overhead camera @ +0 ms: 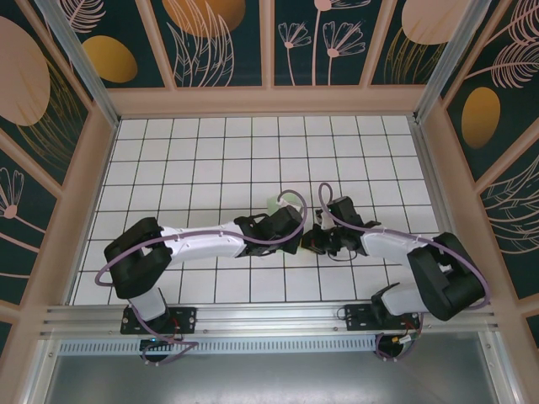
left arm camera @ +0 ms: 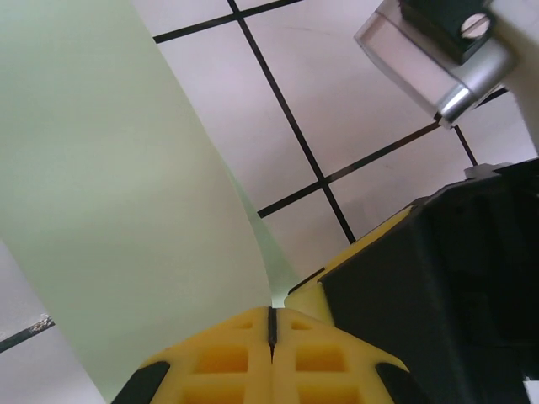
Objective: Fold a paper plane with a square sheet of paper (fold left side to right side)
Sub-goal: Fold the triangle a second time at the center of the table.
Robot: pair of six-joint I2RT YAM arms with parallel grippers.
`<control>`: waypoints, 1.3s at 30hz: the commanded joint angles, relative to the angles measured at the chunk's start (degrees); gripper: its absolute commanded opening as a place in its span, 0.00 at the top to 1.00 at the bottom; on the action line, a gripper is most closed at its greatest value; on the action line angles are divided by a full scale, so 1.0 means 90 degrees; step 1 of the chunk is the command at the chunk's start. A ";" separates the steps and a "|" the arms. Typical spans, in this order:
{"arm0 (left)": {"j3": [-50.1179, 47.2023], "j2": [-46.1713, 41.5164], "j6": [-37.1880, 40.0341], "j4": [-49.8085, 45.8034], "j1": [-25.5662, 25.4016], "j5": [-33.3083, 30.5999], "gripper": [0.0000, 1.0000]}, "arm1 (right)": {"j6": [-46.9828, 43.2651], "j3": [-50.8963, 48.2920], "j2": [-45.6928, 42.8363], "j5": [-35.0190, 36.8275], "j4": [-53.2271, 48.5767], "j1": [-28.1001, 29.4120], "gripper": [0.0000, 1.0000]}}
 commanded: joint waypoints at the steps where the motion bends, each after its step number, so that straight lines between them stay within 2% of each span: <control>1: -0.0083 -0.0168 -0.0098 0.0079 0.0034 0.0031 0.99 | 0.0122 0.0198 0.0162 0.0411 0.0166 0.0079 0.92; 13: -0.0374 -0.0195 0.0170 0.0218 0.0214 0.0206 0.98 | -0.0112 0.0178 0.0639 0.0890 -0.0231 0.0158 0.91; 25: -0.0459 -0.0086 0.0819 0.0343 0.0718 0.0543 0.96 | -0.0276 0.0223 0.0707 0.1002 -0.0449 0.0168 0.90; 39: -0.0433 0.0223 0.0994 -0.0123 0.0826 0.0314 0.94 | -0.0359 0.0227 0.0741 0.0992 -0.0487 0.0168 0.90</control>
